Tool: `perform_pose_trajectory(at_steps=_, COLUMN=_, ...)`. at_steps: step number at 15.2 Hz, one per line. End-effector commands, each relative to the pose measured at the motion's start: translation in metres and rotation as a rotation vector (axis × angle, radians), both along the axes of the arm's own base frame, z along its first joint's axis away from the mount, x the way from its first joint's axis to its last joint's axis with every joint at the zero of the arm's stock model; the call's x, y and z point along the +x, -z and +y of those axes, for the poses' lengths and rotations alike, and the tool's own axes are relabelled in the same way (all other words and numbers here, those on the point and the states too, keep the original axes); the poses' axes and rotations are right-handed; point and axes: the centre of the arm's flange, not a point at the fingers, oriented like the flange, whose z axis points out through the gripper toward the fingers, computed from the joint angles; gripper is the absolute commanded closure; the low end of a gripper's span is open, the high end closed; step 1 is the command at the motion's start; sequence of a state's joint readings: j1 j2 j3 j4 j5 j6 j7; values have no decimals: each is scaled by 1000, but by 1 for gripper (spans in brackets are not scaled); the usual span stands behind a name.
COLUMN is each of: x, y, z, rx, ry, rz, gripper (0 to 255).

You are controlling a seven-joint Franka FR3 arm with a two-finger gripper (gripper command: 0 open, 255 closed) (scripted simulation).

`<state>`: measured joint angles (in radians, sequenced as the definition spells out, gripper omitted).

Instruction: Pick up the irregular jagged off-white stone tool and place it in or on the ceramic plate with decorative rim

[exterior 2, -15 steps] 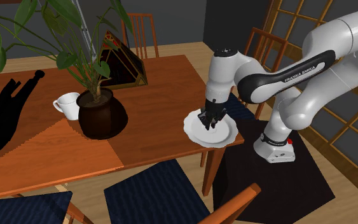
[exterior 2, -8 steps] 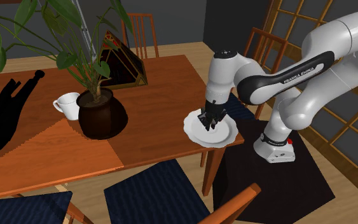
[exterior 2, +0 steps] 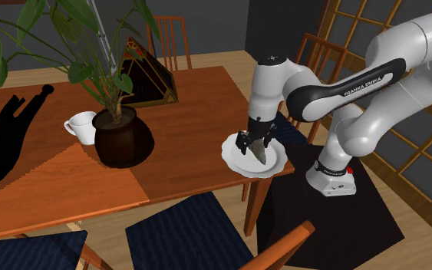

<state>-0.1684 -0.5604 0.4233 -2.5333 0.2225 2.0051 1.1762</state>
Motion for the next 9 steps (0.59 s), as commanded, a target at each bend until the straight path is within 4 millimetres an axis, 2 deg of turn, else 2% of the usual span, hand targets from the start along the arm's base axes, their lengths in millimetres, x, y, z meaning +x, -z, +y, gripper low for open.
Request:
perform_pose_trajectory(at_steps=1, x=0, y=-24, z=2, rx=0, ry=0, rz=1, gripper=0)
perform_pose_trajectory(at_steps=2, x=0, y=-34, z=2, rx=0, ry=0, rz=1, gripper=0)
perform_pose_trajectory(at_steps=9, x=0, y=-34, z=2, rx=0, ry=0, rz=1, gripper=0)
